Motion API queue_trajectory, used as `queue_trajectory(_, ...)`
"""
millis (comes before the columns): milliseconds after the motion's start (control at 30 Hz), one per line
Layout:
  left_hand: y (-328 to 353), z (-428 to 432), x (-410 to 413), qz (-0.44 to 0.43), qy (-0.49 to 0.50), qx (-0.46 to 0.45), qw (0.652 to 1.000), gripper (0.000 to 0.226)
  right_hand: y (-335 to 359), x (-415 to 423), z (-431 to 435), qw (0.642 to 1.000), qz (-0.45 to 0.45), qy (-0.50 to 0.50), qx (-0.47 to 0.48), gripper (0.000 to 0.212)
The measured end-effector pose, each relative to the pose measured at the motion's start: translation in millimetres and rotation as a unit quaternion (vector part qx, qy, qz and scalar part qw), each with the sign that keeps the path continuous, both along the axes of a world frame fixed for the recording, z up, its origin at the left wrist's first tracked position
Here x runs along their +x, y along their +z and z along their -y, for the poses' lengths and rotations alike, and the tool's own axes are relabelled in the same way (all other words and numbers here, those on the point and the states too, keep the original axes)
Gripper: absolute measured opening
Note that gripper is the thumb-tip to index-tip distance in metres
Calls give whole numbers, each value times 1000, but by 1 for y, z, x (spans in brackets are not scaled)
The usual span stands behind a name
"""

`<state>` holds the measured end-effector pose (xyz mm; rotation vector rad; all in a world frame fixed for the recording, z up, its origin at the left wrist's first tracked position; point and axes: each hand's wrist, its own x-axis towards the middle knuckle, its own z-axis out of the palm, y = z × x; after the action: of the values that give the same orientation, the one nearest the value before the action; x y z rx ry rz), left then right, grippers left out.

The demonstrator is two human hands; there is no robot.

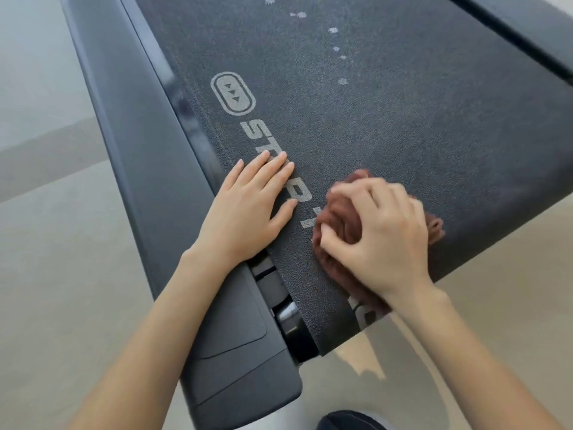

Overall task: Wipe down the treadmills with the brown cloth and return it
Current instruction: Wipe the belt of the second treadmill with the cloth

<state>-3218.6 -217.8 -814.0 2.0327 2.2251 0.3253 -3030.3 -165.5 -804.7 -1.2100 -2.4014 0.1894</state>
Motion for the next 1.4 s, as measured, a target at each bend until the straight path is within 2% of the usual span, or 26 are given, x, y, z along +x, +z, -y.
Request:
queue_trajectory(167,0,1,0,-3,-2,1,1000,56,2,-25,-69,996,46,-76,-23,47)
queue_trajectory(300,3,1,1,-2,-1,-3,1000,56,-1,-29,-48,991,79,-110,-6,52)
queue_trajectory(367,5,1,1,-1,-9,-15,1000,55,0,-20,-16,992,79,-101,7,51)
queue_trajectory(500,7,23,-15,5,-21,-21,1000,51,-4,5,53,999,20,-20,15,45)
queue_trajectory(600,10,36,-21,10,4,-3,1000,55,-8,12,67,1000,2,18,12,44)
queue_trajectory(733,11,34,-17,0,21,-6,1000,58,-3,-17,26,999,3,46,6,41)
queue_trajectory(867,11,36,-16,-38,65,-21,997,69,0,-69,-39,997,50,57,-3,41)
queue_trajectory(1000,11,35,-15,-51,71,-37,995,66,-2,-101,-77,995,82,46,-12,44)
queue_trajectory(1400,6,37,-15,-60,72,-45,995,60,-5,26,12,997,7,75,-15,47)
